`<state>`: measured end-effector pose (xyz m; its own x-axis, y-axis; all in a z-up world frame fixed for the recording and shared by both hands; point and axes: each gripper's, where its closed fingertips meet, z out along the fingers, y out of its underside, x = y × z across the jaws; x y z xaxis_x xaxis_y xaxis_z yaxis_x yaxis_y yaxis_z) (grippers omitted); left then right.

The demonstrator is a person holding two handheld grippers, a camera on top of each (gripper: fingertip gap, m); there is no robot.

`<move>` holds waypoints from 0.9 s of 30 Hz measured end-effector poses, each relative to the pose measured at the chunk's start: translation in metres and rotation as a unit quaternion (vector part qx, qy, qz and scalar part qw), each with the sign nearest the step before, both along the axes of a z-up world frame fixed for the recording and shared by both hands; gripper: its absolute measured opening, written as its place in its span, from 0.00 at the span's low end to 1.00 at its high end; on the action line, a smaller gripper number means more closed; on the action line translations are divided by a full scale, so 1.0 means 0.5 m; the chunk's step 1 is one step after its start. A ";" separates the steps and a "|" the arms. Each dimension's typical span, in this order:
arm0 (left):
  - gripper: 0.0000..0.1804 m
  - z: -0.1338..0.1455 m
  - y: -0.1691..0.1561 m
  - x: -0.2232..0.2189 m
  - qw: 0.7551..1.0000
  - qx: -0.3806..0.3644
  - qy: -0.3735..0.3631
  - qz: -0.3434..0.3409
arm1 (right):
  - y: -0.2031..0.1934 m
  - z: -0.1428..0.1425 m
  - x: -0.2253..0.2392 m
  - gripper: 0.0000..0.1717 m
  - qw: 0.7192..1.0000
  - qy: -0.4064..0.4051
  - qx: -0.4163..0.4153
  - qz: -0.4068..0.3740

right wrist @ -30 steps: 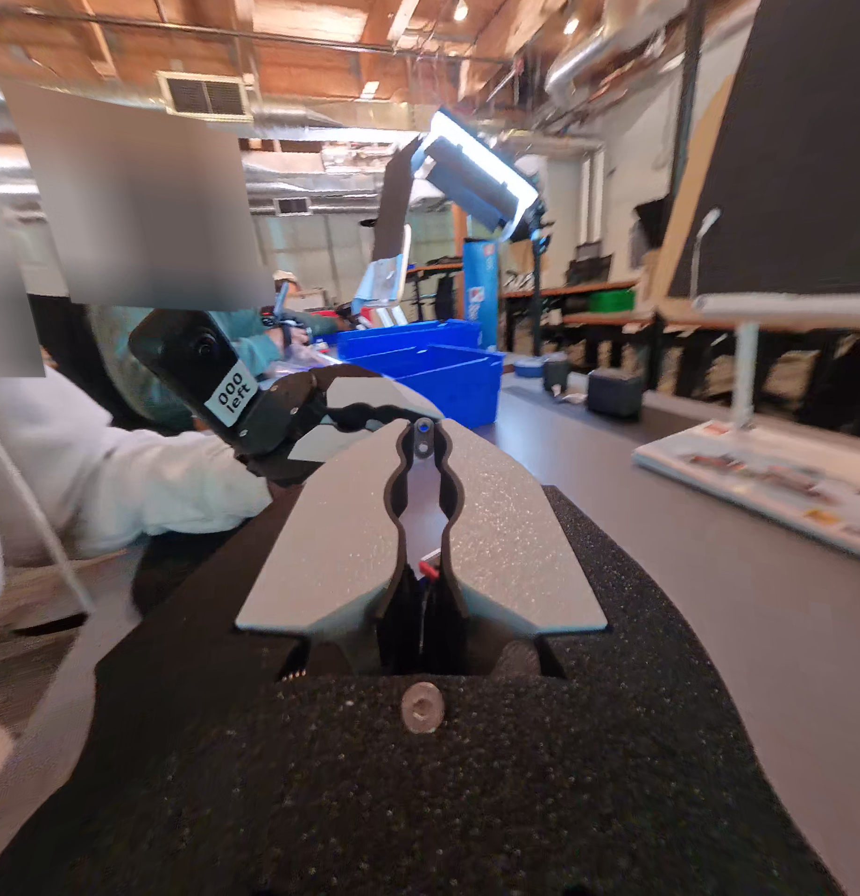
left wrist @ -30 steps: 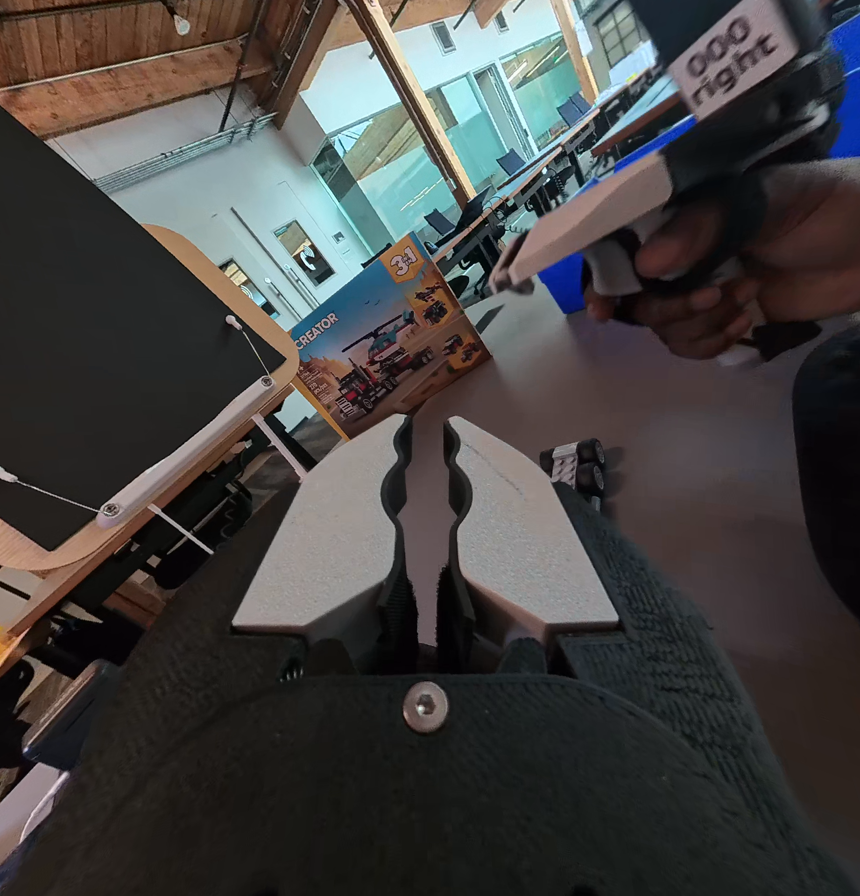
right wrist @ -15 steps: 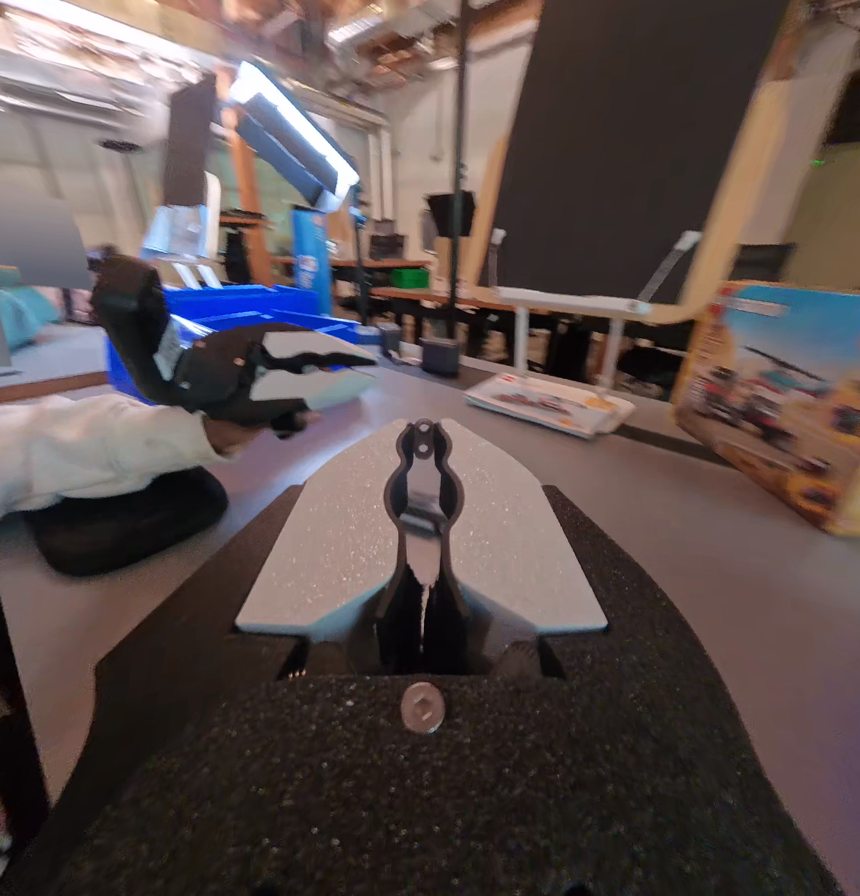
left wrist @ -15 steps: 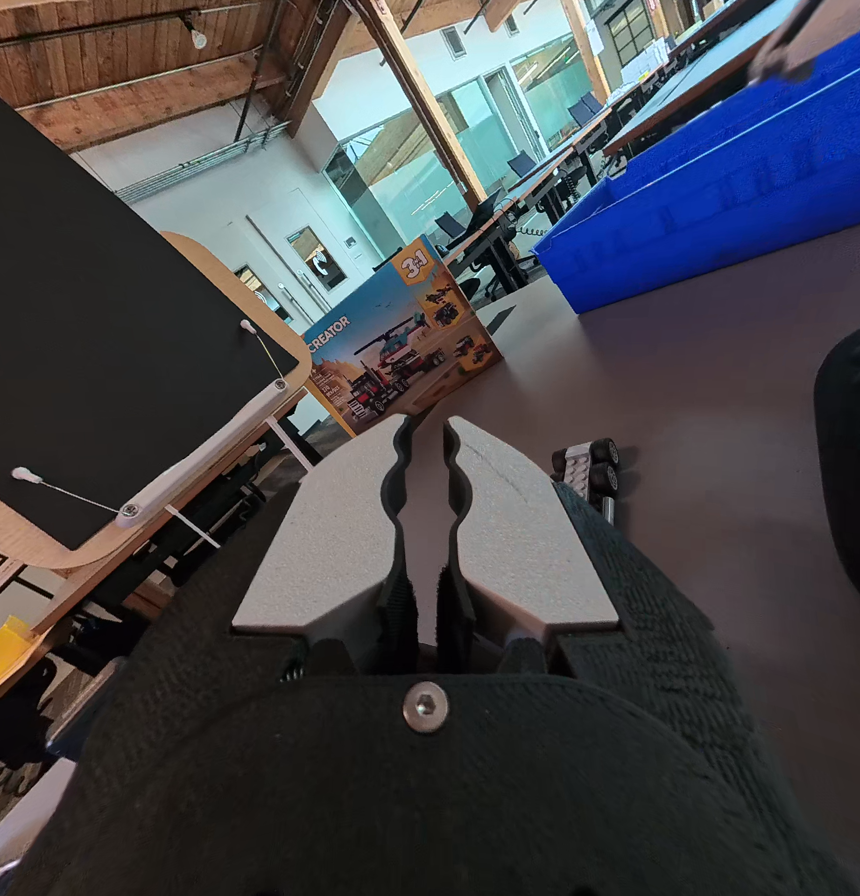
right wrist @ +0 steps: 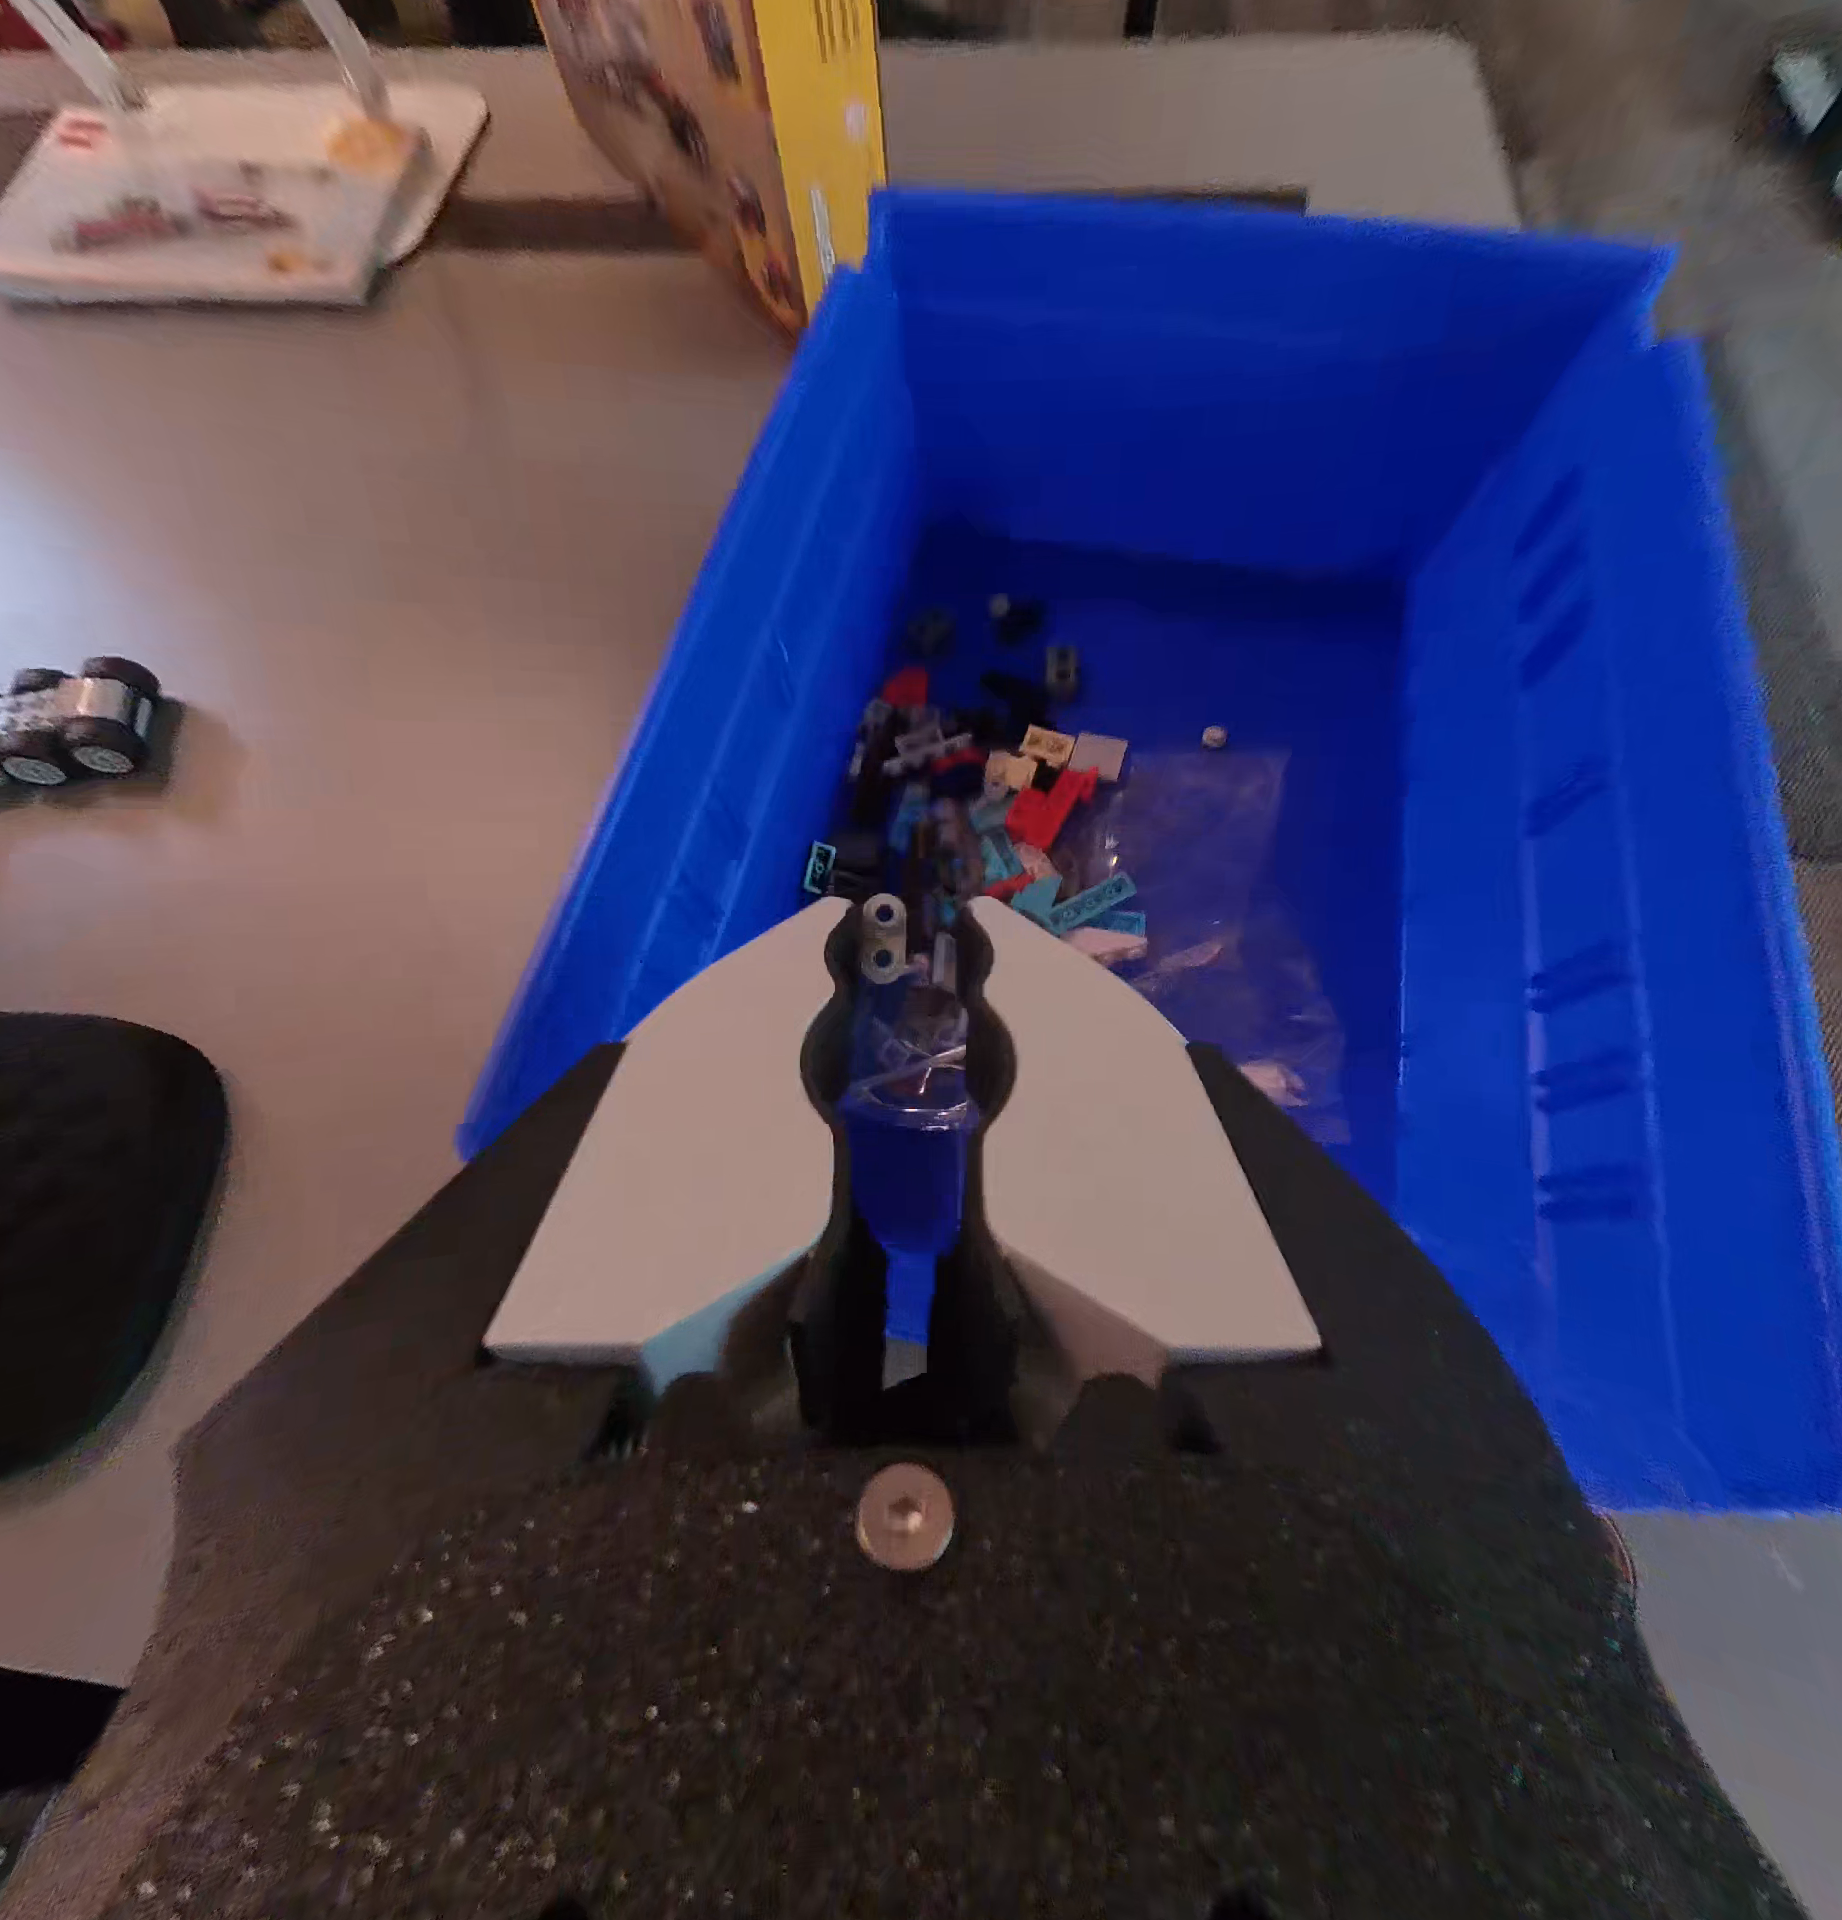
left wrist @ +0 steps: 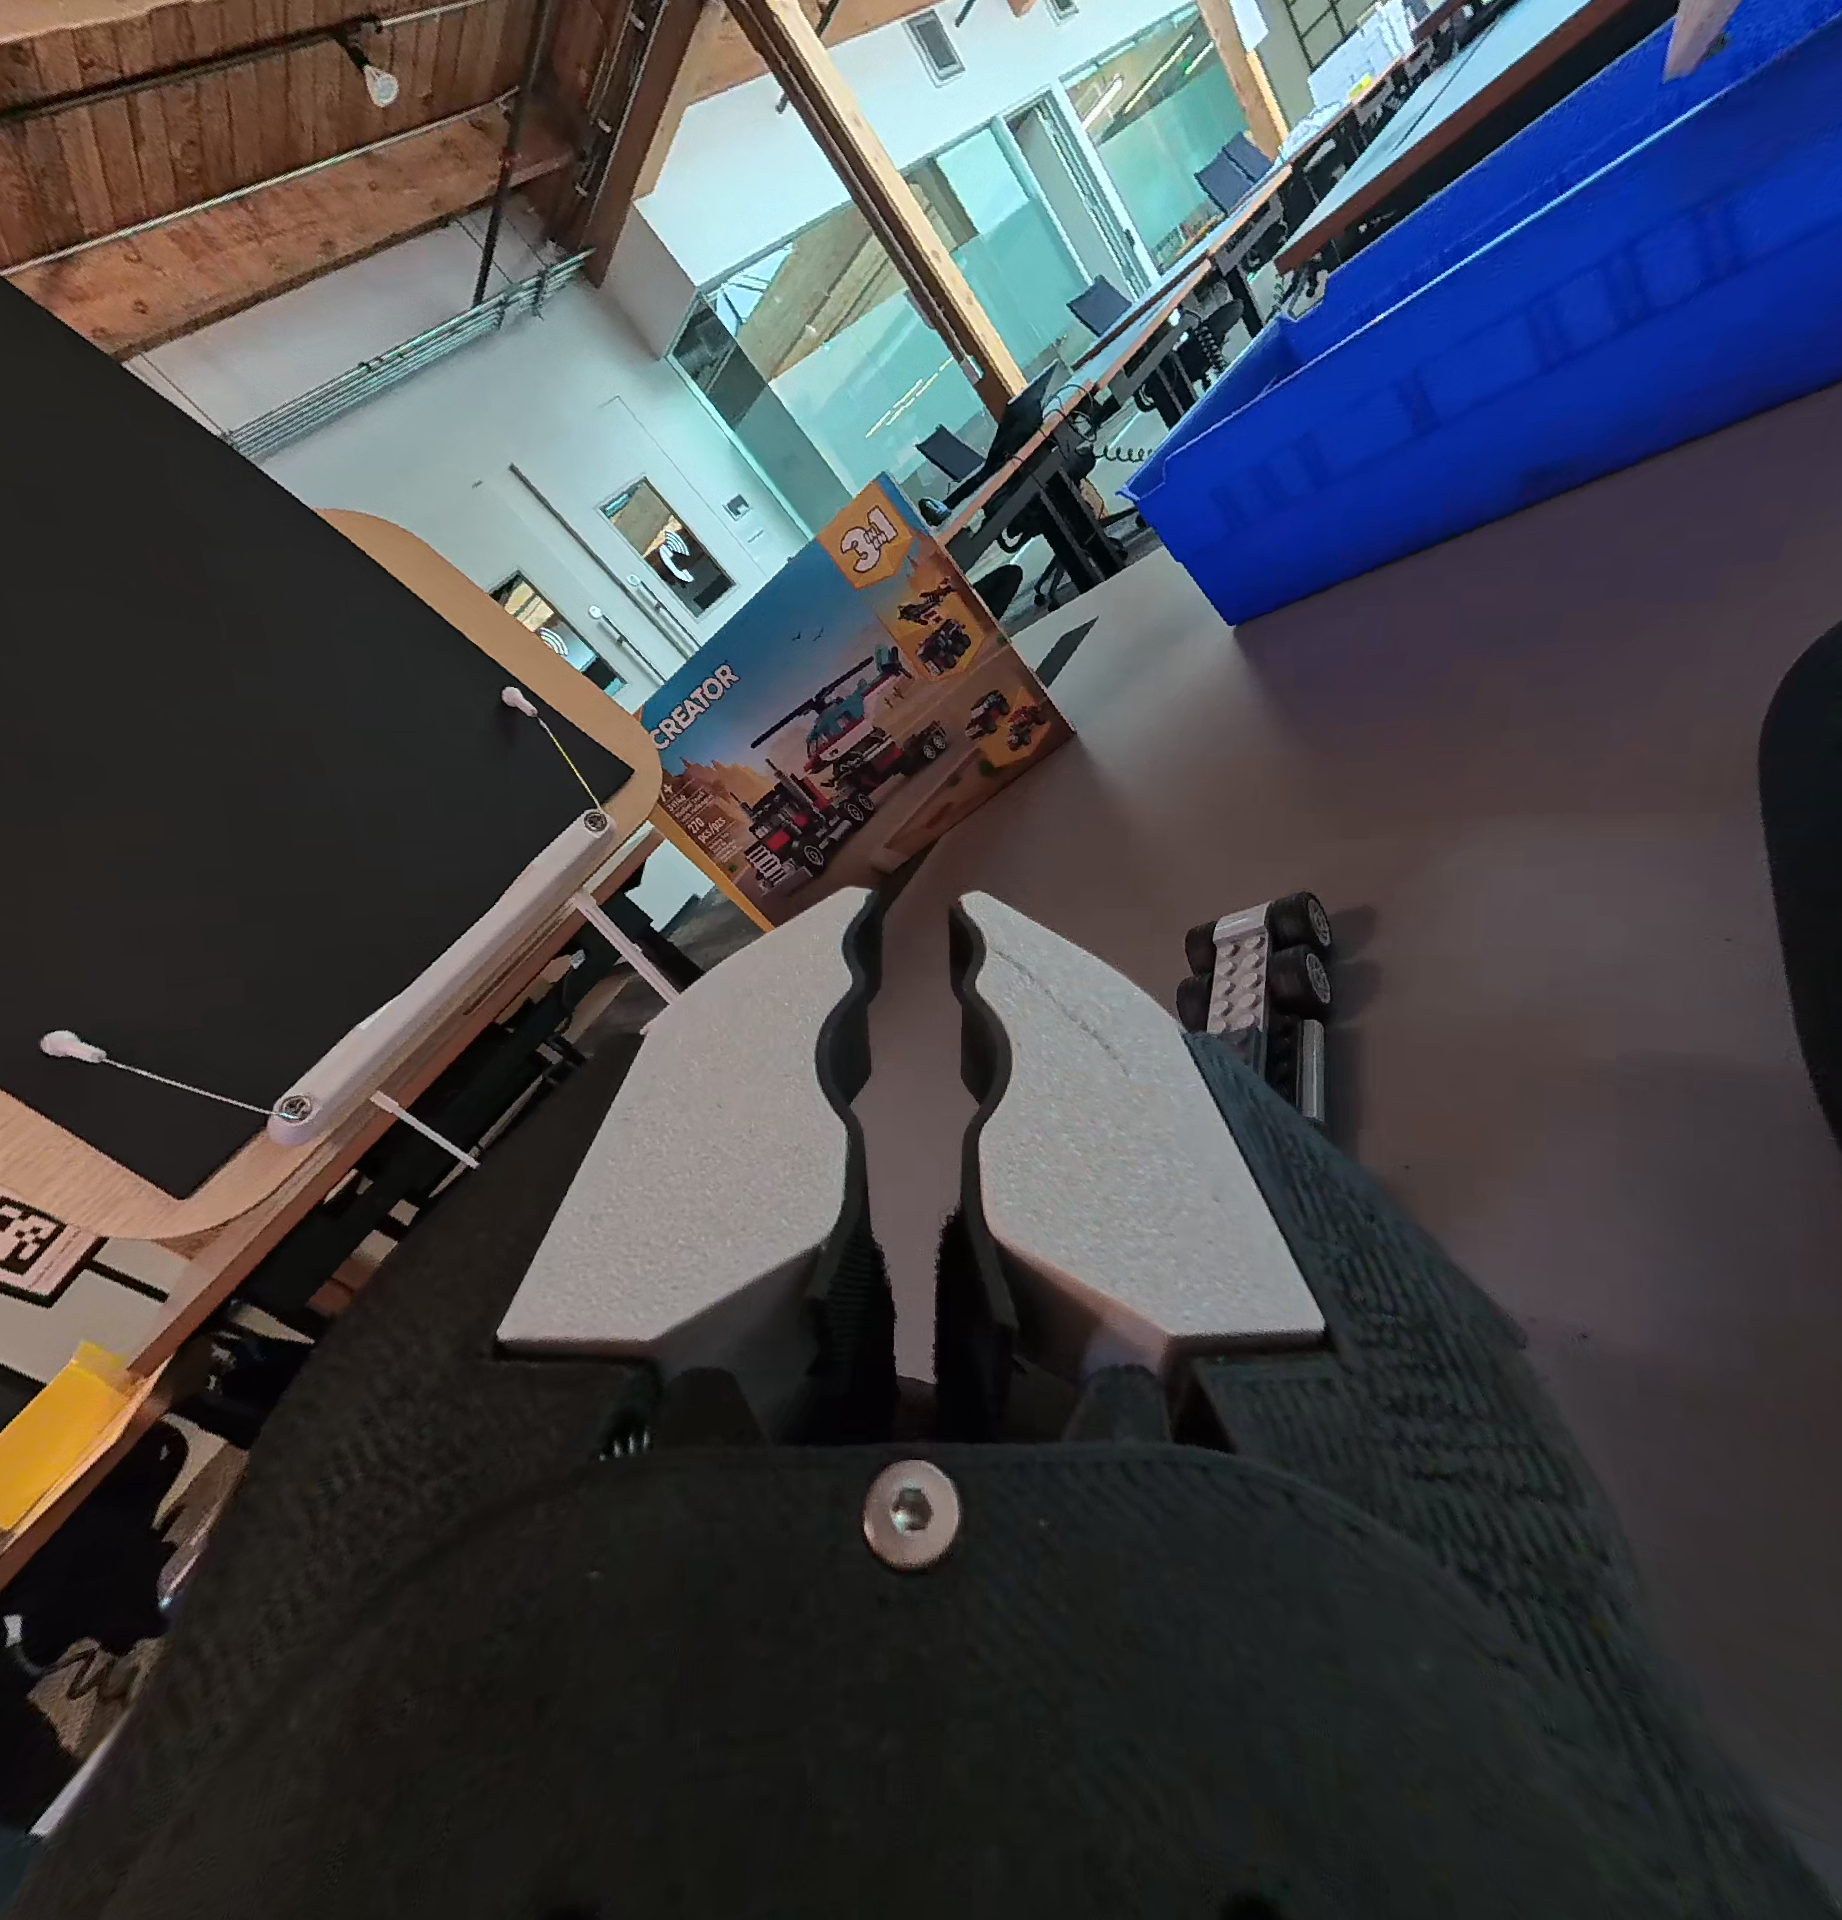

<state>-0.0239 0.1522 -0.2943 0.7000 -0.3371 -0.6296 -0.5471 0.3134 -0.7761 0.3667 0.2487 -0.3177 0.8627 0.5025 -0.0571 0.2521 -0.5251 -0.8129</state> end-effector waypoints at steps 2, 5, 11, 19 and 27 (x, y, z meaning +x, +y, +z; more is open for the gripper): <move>0.07 -0.003 0.001 0.000 1.000 0.000 0.005 0.001 | 0.008 -0.016 0.002 0.13 1.000 -0.007 -0.014 -0.002; 0.07 -0.005 0.003 -0.003 1.000 0.001 0.010 0.004 | 0.004 -0.029 -0.001 0.23 0.999 -0.002 -0.034 0.007; 0.07 -0.006 0.004 -0.007 1.000 -0.001 0.006 0.006 | -0.042 -0.031 -0.025 0.56 0.992 -0.018 -0.018 0.122; 0.07 -0.007 -0.010 0.014 0.997 0.033 0.064 0.000 | -0.024 -0.035 0.038 0.49 0.990 -0.093 0.001 0.107; 0.07 -0.009 -0.032 0.019 0.989 0.049 0.135 0.030 | -0.253 0.020 -0.031 0.32 0.973 0.041 0.068 0.216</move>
